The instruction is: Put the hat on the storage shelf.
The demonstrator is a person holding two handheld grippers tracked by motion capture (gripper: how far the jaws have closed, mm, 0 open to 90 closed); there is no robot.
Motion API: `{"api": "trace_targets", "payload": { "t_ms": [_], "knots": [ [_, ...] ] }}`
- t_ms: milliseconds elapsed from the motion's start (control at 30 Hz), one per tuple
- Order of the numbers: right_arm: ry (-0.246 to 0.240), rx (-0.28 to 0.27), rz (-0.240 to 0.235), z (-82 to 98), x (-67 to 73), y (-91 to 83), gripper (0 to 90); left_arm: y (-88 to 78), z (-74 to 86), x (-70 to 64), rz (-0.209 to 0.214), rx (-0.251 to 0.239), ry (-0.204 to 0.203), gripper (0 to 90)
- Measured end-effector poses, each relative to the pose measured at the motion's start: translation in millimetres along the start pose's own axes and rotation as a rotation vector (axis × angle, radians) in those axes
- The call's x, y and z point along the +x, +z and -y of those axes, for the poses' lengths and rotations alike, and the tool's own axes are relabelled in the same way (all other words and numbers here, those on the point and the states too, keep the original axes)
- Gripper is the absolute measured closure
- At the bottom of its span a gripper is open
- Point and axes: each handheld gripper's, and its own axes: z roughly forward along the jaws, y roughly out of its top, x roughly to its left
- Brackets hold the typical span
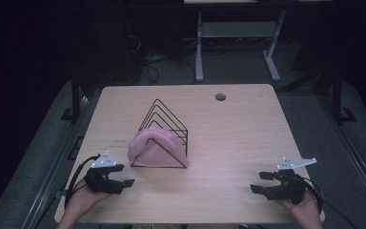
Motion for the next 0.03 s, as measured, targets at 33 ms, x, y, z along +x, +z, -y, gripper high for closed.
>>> {"api": "trace_targets", "payload": {
  "t_ms": [33],
  "knots": [
    [0.000, 0.000, 0.000, 0.0, 0.0, 0.0, 26.1, 0.0, 0.0, 0.0, 0.000, 0.000, 0.000, 26.4]
  ]
}}
